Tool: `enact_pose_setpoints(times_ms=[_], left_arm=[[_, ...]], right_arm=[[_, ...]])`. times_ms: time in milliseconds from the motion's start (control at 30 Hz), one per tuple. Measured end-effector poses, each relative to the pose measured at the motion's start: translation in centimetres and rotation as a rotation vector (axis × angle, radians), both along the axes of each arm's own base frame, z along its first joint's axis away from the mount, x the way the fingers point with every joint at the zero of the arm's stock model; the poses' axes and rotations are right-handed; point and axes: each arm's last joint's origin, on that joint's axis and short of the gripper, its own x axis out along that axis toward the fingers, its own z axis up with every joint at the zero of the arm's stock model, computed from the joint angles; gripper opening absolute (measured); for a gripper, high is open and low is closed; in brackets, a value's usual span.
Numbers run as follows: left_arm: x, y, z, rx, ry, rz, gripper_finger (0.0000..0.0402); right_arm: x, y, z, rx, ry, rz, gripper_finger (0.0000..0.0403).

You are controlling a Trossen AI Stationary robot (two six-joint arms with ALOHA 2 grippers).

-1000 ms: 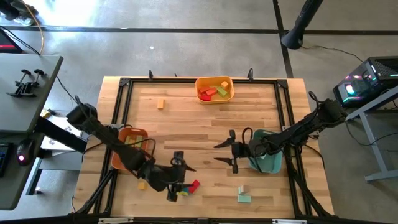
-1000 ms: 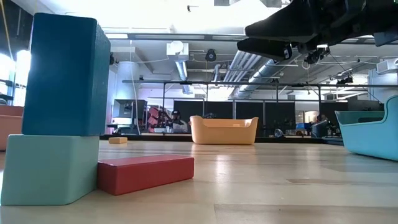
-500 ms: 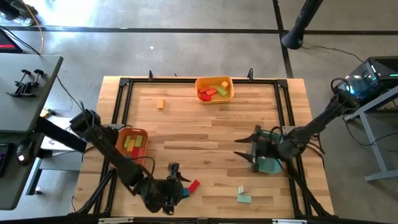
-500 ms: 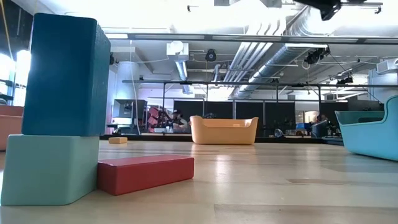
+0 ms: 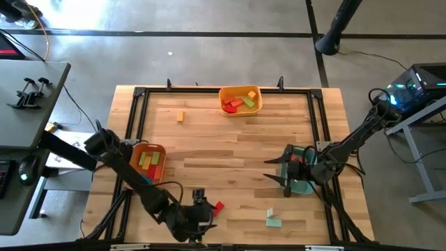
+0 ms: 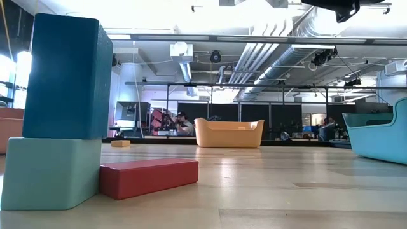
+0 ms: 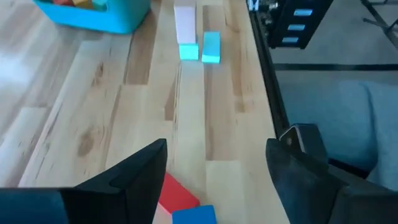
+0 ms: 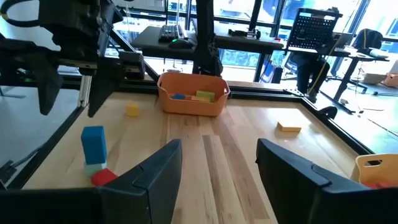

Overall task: Sort blocks by size
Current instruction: Put the blue large block into the yellow bin

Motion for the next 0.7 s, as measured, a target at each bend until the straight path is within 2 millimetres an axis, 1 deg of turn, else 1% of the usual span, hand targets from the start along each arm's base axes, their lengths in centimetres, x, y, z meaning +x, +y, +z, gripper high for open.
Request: enact_pose_setpoints(times_ms=[133, 233, 333, 500, 700], left_arm=[[0.1, 0.7, -0.5, -0.003, 0.076, -0.017, 0.0286], [-0.1, 1.3, -1.0, -0.022, 0.185, -0.034, 0.03], [-0.4, 1.8, -1.4, -0.06, 0.252, 0.031, 0.0303], [-0.7, 1.5, -1.5, -0.116, 0.286, 0.048, 0.0303], [-1.3, 1.5, -2.0, -0.028, 0.291, 0.082, 0.0303]], right_arm=[[0.0, 0.0, 0.0, -0.011, 0.003, 0.001, 0.0202], [0.0, 0.0, -0.1, -0.016, 0.009, 0.001, 0.0202], [0.0, 0.0, -0.2, -0.018, 0.018, 0.002, 0.0202], [0.0, 0.0, -0.3, -0.019, 0.026, 0.001, 0.0202], [0.0, 0.0, -0.3, -0.018, 0.025, 0.002, 0.0202]])
